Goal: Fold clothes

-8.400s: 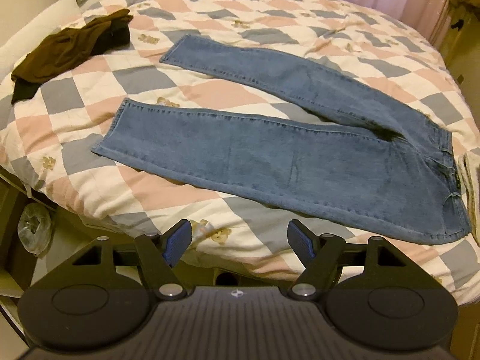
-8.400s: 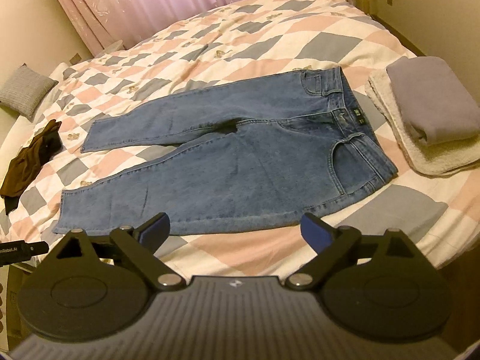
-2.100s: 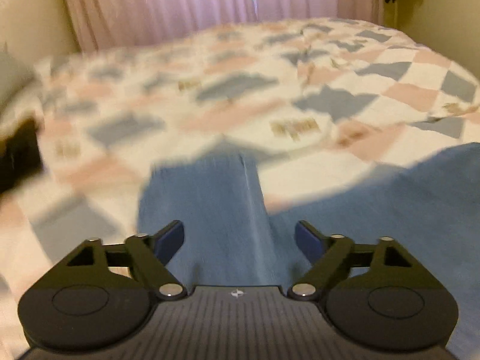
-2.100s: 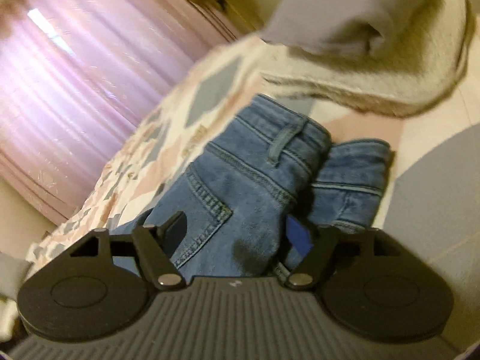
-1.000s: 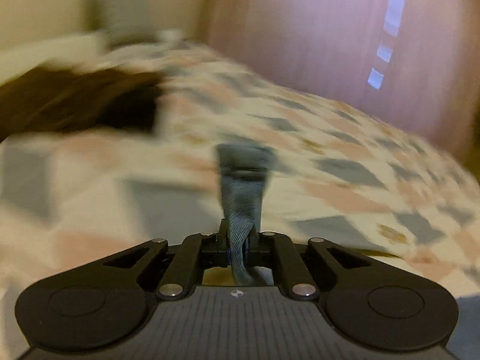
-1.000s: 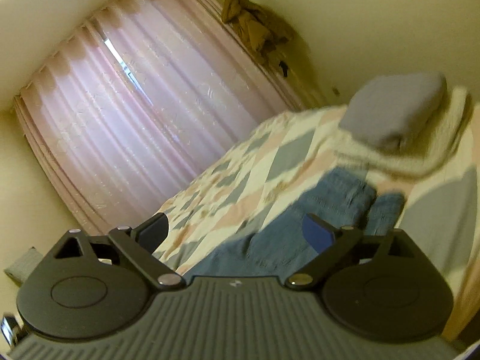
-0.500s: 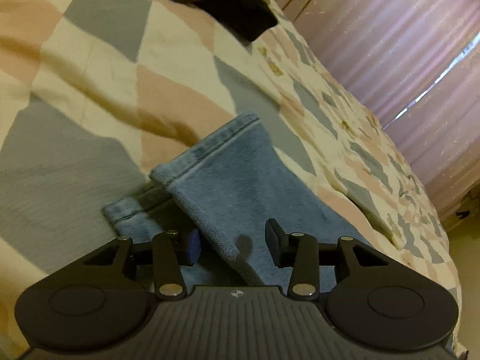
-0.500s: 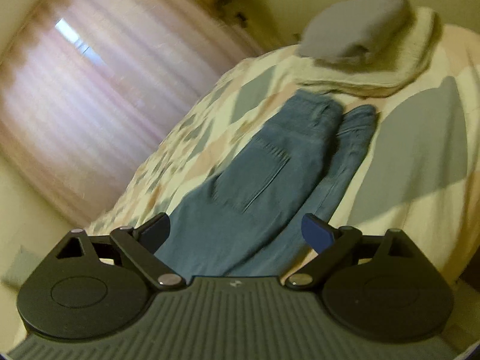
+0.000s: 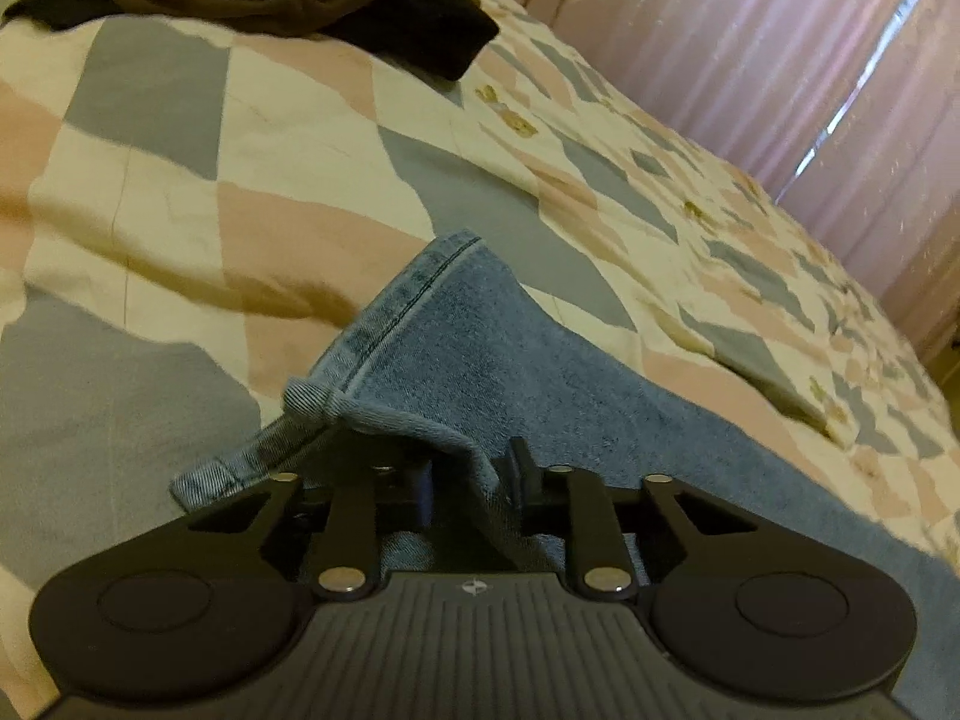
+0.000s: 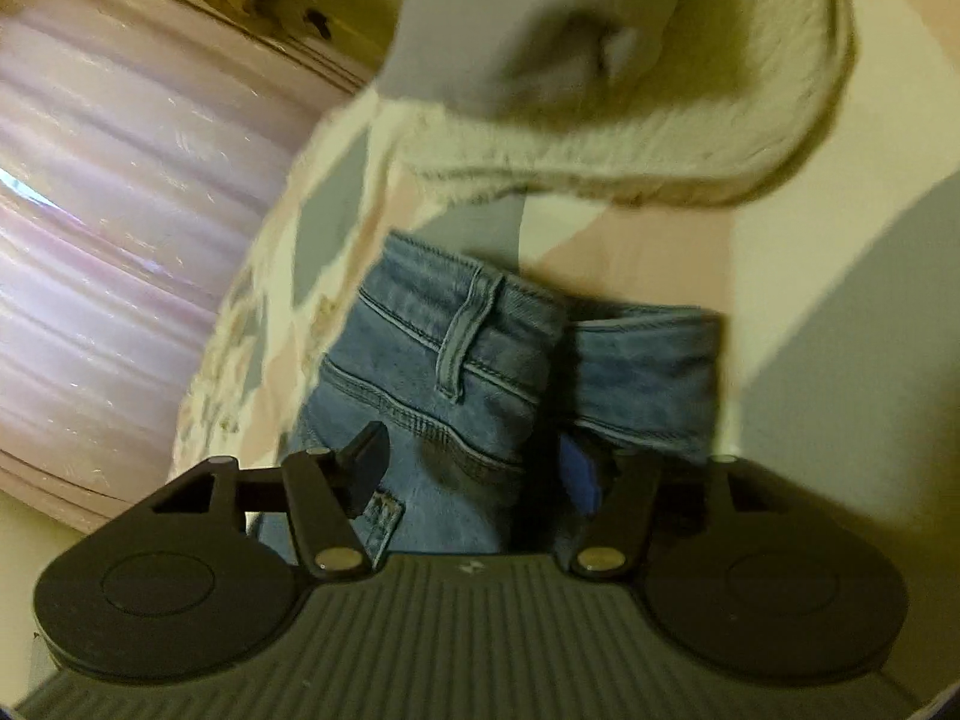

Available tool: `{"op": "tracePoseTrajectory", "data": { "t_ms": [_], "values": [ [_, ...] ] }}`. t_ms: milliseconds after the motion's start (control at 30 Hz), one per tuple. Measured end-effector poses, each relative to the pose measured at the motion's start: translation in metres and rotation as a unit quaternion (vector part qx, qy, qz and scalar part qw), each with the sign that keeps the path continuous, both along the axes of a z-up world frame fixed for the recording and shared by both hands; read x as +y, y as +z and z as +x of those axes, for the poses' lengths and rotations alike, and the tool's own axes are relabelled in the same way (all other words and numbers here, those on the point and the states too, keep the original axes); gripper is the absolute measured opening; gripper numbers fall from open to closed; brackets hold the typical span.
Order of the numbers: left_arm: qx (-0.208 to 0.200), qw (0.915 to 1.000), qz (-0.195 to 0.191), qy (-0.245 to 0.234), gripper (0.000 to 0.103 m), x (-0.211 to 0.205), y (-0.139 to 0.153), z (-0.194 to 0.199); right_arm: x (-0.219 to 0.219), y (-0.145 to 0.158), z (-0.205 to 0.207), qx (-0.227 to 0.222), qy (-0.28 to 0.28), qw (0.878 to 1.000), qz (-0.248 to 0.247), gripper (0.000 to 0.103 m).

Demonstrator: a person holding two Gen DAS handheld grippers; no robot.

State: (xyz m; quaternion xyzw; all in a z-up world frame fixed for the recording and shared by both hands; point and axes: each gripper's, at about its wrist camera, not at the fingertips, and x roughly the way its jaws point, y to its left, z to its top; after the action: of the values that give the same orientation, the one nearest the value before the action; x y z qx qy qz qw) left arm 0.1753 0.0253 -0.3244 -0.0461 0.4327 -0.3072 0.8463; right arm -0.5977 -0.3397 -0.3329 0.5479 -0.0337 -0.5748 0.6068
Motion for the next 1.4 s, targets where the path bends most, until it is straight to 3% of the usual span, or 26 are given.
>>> {"op": "tracePoseTrajectory", "data": {
  "t_ms": [33, 67, 100, 433, 533, 667, 733, 833, 1033, 1133, 1267, 1400],
  "values": [
    [0.000, 1.0000, -0.001, -0.002, 0.012, 0.001, 0.002, 0.001, -0.004, 0.001, 0.003, 0.006, 0.003, 1.000, 0.003, 0.042],
    [0.001, 1.0000, -0.001, -0.004, 0.006, 0.003, 0.003, 0.001, -0.001, 0.009, 0.002, 0.010, 0.003, 1.000, -0.009, 0.019],
    [0.001, 1.0000, -0.002, -0.006, 0.004, 0.004, 0.005, 0.002, 0.002, 0.016, 0.001, 0.014, 0.004, 1.000, -0.022, 0.012],
    [-0.077, 0.9945, -0.048, -0.053, 0.003, 0.028, 0.076, -0.009, 0.030, 0.097, 0.001, 0.064, 0.023, 0.991, -0.119, 0.009],
    [-0.082, 0.9943, -0.037, -0.057, 0.003, 0.033, 0.070, -0.012, 0.040, 0.087, -0.001, 0.081, 0.022, 0.991, -0.105, 0.009],
    [-0.022, 0.9990, -0.014, -0.037, 0.003, 0.042, 0.022, -0.012, 0.058, 0.043, -0.017, 0.051, -0.012, 0.997, -0.063, 0.009],
    [-0.012, 0.9994, -0.003, -0.033, 0.003, 0.045, 0.008, -0.014, 0.065, 0.025, -0.024, 0.041, -0.025, 0.998, -0.049, 0.008],
    [-0.017, 0.9991, -0.014, -0.035, 0.004, 0.048, 0.015, -0.012, 0.072, 0.031, -0.026, 0.031, -0.028, 0.996, -0.074, 0.006],
    [-0.086, 0.9944, -0.024, -0.056, 0.004, 0.045, 0.052, -0.018, 0.070, 0.079, -0.017, 0.078, -0.005, 0.988, -0.130, 0.006],
    [-0.077, 0.9955, -0.001, -0.056, 0.004, 0.040, 0.036, -0.020, 0.067, 0.058, -0.019, 0.093, -0.007, 0.991, -0.093, 0.006],
    [-0.032, 0.9983, 0.022, -0.043, 0.004, 0.047, 0.000, -0.023, 0.085, 0.024, -0.034, 0.063, -0.040, 0.995, -0.067, 0.006],
    [-0.048, 0.9974, 0.019, -0.049, 0.005, 0.050, 0.008, -0.026, 0.087, 0.027, -0.032, 0.081, -0.036, 0.993, -0.082, 0.005]
  ]
}}
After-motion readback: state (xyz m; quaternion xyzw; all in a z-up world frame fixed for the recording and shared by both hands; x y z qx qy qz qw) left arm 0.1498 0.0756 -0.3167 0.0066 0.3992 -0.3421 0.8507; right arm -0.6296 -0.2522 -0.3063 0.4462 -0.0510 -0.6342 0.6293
